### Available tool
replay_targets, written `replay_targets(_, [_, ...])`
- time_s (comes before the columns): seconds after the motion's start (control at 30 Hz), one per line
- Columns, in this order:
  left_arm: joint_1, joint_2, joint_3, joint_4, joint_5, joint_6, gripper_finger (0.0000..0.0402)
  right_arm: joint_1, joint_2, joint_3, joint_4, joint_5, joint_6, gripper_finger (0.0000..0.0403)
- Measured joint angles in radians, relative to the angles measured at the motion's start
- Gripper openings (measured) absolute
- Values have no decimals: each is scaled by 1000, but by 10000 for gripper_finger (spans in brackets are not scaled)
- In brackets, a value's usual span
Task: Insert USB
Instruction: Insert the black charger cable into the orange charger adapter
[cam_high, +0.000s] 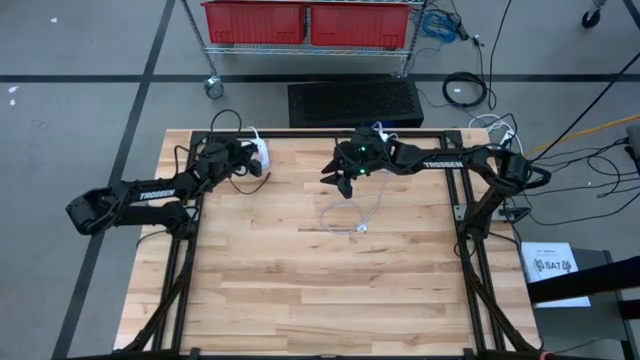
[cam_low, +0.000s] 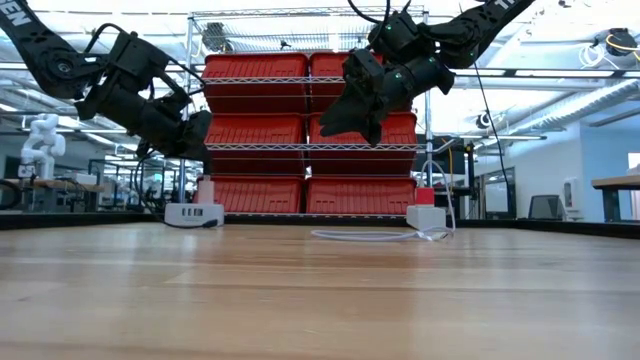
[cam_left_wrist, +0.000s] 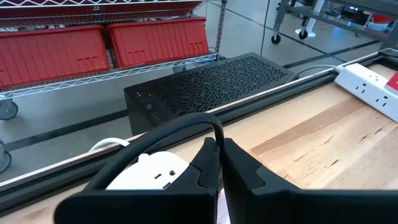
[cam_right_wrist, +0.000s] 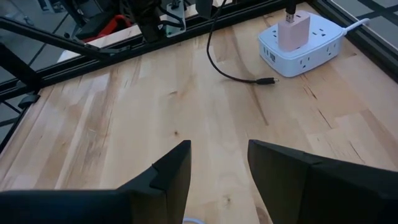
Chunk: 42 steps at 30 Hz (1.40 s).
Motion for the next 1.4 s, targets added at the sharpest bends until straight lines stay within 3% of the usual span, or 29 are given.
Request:
replay_targets(0.4, [0,4,0,-1,0,55,5,0,0,0,0,-26,0,150])
replay_targets(0.8, [-39,161,2,173,-5,43,5,0,0,0,0,-26,0,150])
replay_targets(1.4, [-40,163,5,80,-19,51,4,0,0,0,1,-26,5,150])
